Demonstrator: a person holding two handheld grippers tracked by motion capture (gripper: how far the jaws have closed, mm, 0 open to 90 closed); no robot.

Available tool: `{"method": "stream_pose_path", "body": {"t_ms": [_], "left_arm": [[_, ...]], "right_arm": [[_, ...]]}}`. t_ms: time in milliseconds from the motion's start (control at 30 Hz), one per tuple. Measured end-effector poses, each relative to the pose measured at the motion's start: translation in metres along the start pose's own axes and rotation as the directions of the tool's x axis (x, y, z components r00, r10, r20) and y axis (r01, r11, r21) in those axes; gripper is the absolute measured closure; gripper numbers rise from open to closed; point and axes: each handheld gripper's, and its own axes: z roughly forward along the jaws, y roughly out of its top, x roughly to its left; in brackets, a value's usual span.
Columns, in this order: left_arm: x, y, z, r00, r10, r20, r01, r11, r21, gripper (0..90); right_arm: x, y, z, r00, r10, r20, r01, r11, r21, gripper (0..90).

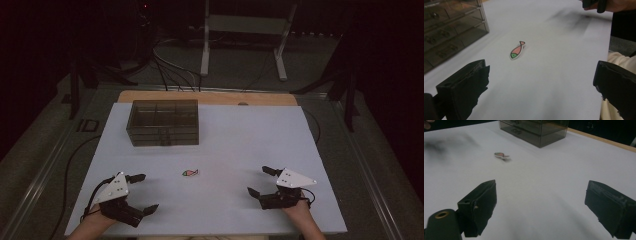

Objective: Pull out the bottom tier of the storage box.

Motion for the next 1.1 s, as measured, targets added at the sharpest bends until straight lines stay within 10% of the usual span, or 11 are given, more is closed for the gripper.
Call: {"method": "stream_pose_path", "body": {"t_ms": [1100], "left_arm": [[0.018,0.053,0.001,0.9879,0.146,-0.052,-0.143,0.9886,0.046,0.0]], "right_arm": [[0.0,0.001,0.0,0.9996,0.008,-0.027,-0.008,1.0,-0.01,10.6]]}}
